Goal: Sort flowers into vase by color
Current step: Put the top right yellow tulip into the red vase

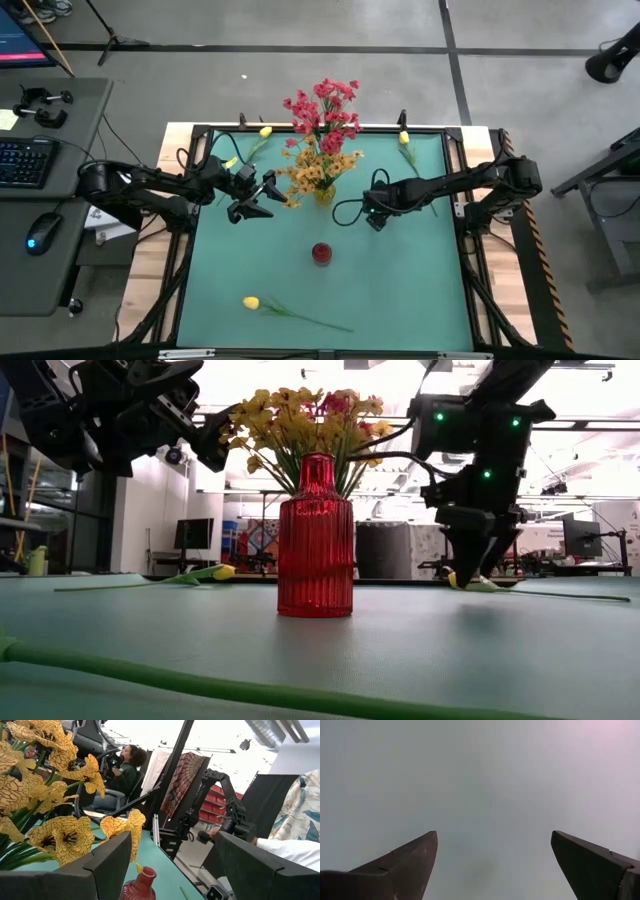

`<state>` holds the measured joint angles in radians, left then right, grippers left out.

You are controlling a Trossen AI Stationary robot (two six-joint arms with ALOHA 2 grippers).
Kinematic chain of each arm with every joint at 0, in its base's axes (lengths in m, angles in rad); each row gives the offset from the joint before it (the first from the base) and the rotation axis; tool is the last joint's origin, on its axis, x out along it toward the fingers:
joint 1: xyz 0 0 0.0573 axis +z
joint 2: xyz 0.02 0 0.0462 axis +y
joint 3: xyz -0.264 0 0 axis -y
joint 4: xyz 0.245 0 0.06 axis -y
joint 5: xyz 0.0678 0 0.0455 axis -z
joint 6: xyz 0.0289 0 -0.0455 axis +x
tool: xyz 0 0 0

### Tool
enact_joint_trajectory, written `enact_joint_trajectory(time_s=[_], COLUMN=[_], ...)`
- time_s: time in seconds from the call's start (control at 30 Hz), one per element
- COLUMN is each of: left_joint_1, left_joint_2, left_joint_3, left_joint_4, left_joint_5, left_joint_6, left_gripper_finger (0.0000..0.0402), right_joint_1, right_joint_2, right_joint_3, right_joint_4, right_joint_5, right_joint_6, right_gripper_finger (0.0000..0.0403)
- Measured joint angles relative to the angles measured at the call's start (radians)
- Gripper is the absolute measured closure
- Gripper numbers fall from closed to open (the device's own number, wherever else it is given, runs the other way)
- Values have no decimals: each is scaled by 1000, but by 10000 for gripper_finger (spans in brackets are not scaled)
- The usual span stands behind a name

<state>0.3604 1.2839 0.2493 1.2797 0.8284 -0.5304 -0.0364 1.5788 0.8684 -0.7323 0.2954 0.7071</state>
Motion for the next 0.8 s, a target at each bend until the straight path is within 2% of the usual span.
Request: enact_joint_trajectory(time_s=[0.2, 0.4, 0.57, 0.8], left_joint_1=[0, 0, 0, 0], left_joint_2=[0, 0, 0, 0], left_joint_3=[0, 0, 0, 0], left_joint_4=[0, 0, 0, 0], left_joint_5=[0, -1, -1, -2], left_joint_6=[0, 1, 3, 14], left_gripper_finger=[123, 123, 123, 123], right_joint_1=[-26, -127, -305, -591], right_joint_2=[0, 0, 0, 0], right_joint_3=[0, 0, -45, -70], right_joint_4=[18, -185, -94, 137], right_joint_5=[64, 226, 184, 26], right_joint_6=[-9, 132, 51, -135], right_gripper_finger=[25, 25, 25, 30])
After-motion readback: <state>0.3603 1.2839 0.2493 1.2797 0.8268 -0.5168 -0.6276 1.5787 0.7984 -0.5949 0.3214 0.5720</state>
